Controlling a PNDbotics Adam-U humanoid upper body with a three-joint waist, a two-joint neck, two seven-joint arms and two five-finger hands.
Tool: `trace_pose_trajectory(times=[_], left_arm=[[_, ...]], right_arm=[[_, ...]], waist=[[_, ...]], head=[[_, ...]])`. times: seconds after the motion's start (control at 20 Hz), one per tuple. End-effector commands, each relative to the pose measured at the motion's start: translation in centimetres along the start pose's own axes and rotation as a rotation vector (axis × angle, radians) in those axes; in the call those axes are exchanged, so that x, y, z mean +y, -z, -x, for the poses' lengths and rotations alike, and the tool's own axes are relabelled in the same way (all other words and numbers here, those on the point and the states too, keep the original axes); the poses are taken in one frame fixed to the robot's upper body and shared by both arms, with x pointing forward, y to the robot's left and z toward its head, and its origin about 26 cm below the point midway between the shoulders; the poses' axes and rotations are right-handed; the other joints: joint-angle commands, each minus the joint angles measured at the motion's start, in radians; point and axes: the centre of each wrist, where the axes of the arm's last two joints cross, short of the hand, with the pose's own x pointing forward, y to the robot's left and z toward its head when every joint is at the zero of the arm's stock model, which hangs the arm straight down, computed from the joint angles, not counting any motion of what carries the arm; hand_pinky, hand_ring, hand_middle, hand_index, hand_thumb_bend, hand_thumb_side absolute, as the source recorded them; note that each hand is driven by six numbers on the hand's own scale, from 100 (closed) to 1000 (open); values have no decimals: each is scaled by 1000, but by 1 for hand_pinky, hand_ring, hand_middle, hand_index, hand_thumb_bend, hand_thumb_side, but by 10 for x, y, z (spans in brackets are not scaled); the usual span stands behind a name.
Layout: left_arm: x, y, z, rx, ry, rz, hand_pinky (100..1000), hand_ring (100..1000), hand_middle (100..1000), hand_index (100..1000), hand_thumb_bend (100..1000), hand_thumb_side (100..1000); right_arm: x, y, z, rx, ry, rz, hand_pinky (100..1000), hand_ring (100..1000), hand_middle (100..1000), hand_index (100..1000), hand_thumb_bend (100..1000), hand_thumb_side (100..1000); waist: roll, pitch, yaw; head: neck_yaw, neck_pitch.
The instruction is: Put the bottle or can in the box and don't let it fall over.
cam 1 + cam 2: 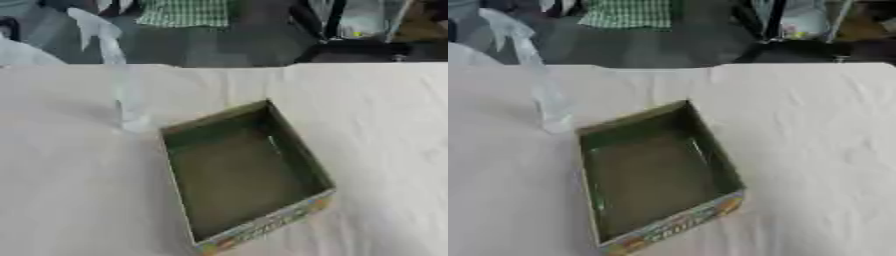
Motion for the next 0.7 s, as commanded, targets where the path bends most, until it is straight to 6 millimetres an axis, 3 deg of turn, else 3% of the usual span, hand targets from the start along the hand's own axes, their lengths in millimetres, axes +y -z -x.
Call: trace_pose_trajectory(times=[0.05, 0.7], left_arm=[[1, 7, -10, -35, 22, 28, 798, 1000, 955, 757, 758, 638], [-6, 18, -16, -45, 80, 121, 780, 1000, 938, 757, 763, 641]], right_arm=[[-2, 8, -11, -41, -11, -14, 849, 924, 1000, 1000, 100, 689], [-1, 7, -9, -32, -8, -19, 848, 923, 1000, 1000, 100, 689]], waist=[[-1, -16, 1], [0, -24, 5]], head=[[-1, -4], [8, 6]])
